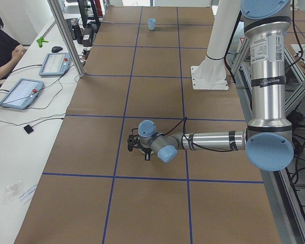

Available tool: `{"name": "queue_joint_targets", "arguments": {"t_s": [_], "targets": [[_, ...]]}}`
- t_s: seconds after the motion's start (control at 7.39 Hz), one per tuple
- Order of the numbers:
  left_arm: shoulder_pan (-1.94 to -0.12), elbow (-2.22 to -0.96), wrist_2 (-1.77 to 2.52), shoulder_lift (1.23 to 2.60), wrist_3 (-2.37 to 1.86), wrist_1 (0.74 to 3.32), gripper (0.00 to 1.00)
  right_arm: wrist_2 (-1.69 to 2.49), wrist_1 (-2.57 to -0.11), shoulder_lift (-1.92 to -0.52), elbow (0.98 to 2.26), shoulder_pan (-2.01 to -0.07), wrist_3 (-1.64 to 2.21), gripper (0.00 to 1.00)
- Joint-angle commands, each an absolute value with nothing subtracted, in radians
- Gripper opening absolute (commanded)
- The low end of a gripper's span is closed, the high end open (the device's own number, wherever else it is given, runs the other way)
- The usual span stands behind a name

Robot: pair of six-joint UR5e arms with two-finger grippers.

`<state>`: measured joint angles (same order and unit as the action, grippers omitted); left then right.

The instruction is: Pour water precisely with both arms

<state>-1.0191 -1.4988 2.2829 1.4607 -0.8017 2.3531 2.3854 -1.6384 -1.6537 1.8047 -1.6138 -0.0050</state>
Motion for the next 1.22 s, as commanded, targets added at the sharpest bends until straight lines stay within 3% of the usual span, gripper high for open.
{"name": "queue_joint_targets", "arguments": {"t_s": [0.0, 0.27, 0.54, 0.81, 1.08], "targets": [[-1.028, -1.514, 2.392, 1.479, -0.805, 2.327, 0.00, 2.385, -1.640, -1.654, 1.807, -1.614, -0.006, 1.00], [-1.102, -1.677, 2.486, 1.526, -0.807, 2.086, 0.00, 2.385, -1.640, -1.655, 1.805, -1.614, -0.006, 1.00], [-1.117, -1.900, 2.484, 1.703, -0.814, 1.616, 0.00, 2.384, -1.640, -1.657, 1.805, -1.614, -0.006, 1.00], [-1.044, -1.895, 2.459, 1.939, -1.028, 1.476, 0.00, 2.384, -1.640, -1.655, 1.804, -1.614, -0.006, 1.00], [-0.880, -1.791, 2.341, 2.176, -1.309, 1.479, 0.00, 2.382, -1.640, -1.655, 1.802, -1.614, -0.006, 1.00]]}}
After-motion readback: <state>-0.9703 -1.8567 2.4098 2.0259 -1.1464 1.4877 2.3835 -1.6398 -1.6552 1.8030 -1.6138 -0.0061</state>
